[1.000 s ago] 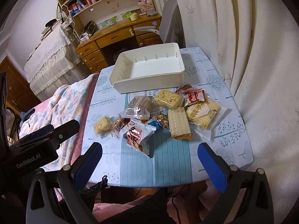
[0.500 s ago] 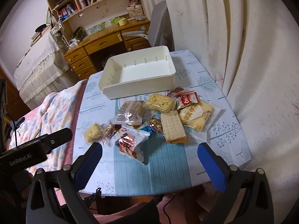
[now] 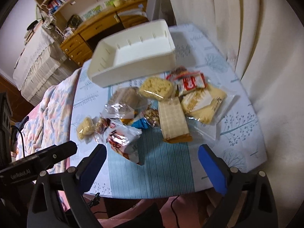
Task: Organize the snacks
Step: 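Grasp the red-and-white bag with the left gripper while the right gripper grasps the wafer bar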
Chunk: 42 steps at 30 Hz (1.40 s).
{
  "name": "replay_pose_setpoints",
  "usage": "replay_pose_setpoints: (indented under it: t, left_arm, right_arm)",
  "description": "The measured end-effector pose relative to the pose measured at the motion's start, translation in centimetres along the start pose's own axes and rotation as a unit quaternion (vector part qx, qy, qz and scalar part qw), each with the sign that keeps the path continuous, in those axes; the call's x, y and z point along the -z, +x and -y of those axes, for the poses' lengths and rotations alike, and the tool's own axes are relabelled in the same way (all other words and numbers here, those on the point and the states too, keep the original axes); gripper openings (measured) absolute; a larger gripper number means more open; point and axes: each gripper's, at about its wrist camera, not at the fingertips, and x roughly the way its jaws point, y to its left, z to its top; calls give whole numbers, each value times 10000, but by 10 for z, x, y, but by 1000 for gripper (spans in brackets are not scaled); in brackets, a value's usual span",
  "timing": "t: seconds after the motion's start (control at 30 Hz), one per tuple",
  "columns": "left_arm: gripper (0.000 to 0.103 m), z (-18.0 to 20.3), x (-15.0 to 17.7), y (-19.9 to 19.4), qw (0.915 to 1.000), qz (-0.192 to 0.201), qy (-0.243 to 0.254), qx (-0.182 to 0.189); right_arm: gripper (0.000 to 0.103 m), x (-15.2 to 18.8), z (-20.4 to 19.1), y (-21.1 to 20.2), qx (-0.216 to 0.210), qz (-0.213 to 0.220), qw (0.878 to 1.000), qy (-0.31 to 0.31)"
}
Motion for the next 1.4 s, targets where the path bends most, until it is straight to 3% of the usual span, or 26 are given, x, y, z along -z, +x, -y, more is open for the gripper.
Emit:
replay_pose_setpoints:
  t: [0.17,0.43,0.77,0.9,1.1,1.13,1.4]
  left_arm:
    - [99,10,-7,35,9987,-316,115,-394]
    - [99,23,-10,88,9940,-843,171,-676]
    - [98,34,-11,140,9861,-1246,148,-1088]
    - [87,39,-9,153,9840,-1316,148,-1193]
    - [63,41,-3,161,9821,-1353,157,-1300]
    - [58,41,-2,162,9817,-1363,153,-1325]
    - [49,51,2,164,9783,-1490,185,-1426]
  right_arm:
    - [96,-20,21,32,-178,-537,9982,180]
    - [94,-51,46,94,-255,-1506,9877,333]
    - [87,-62,40,161,-202,-2560,9665,-51]
    - [83,-60,32,181,-58,-2865,9579,-159]
    - [64,-61,23,193,-5,-3002,9535,-265]
    - [55,-62,23,194,-12,-3019,9529,-286]
    - [53,-61,19,194,-152,-3106,9498,-336]
